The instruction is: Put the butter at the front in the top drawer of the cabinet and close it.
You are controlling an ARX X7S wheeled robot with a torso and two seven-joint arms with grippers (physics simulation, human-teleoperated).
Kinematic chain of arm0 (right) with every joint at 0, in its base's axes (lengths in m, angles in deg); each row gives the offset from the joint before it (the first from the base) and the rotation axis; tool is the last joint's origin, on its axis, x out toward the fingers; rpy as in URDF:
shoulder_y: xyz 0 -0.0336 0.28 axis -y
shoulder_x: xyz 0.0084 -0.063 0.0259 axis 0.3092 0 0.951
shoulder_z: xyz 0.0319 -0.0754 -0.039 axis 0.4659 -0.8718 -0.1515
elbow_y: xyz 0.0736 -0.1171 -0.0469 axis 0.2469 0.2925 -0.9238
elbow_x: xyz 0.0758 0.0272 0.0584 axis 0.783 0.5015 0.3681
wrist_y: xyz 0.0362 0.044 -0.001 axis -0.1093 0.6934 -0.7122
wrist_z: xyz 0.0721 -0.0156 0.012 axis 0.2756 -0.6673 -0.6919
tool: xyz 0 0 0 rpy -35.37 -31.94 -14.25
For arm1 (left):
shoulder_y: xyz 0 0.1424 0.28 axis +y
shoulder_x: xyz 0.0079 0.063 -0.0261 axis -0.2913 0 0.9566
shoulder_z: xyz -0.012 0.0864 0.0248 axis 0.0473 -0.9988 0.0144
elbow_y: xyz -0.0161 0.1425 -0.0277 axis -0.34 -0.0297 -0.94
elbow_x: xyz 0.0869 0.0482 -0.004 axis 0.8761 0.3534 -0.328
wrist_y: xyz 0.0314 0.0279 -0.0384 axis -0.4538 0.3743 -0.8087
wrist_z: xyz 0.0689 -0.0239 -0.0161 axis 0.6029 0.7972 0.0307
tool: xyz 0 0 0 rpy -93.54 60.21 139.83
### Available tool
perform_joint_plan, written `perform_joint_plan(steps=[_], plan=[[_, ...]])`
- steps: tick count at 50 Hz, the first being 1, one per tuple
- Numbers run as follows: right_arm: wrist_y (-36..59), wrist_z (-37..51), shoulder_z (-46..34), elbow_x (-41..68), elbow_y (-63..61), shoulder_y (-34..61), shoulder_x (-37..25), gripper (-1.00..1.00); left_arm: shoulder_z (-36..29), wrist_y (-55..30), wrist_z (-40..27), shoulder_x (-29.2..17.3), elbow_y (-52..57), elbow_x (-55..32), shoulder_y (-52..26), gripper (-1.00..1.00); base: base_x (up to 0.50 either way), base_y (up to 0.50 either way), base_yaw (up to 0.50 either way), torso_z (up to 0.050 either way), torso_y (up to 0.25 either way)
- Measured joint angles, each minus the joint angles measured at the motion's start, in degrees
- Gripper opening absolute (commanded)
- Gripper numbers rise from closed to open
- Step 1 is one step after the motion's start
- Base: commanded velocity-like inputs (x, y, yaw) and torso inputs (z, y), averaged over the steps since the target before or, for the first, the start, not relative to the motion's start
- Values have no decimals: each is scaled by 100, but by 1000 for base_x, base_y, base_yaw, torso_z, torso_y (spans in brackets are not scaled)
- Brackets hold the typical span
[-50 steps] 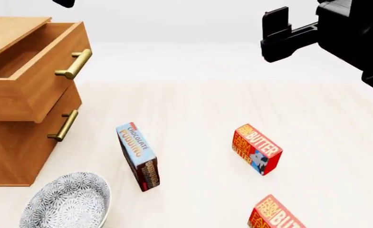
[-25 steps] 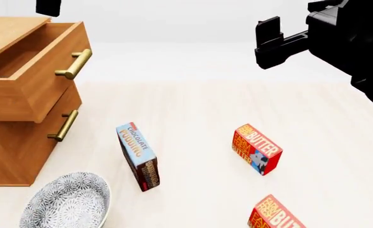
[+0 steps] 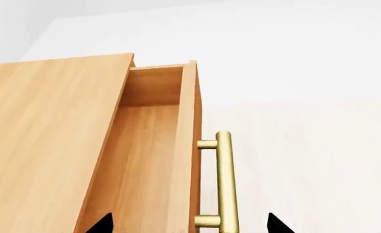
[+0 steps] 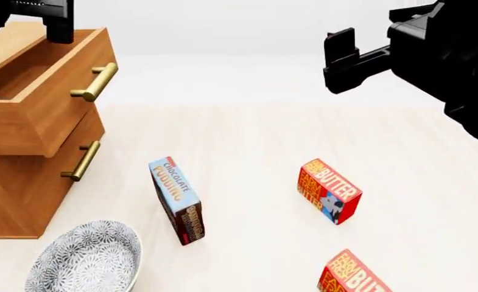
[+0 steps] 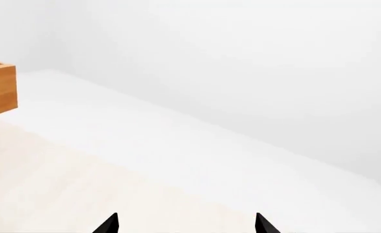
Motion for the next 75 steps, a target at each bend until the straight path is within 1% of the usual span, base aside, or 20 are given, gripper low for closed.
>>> perform_joint_plan(steps=[11, 25, 40, 53, 64, 75], plan=[[-79, -58, -59, -50, 17, -55, -16, 100, -30, 306, 292, 162, -564, 152, 333, 100, 0, 0, 0, 0, 0], [-153, -114, -158, -139, 60, -80, -16, 100, 47, 443, 575, 224, -739, 281, 722, 100, 0, 0, 0, 0, 0], [-232, -138, -201, -170, 47, -136, -73, 100, -116, 263, 926, 151, -170, 386, 1055, 100, 0, 0, 0, 0, 0], [-282, -133, -206, -149, 14, -165, -141, 100, -112, 90, 1108, 117, 469, 197, 1157, 100, 0, 0, 0, 0, 0], [-300, -126, -217, -112, -11, -144, -167, 100, -176, 262, 1469, 356, 439, 188, 1137, 100, 0, 0, 0, 0, 0], [-327, -144, -239, -101, -22, -116, -179, 100, -381, 659, 2015, 779, -29, 385, 1135, 100, 0, 0, 0, 0, 0]])
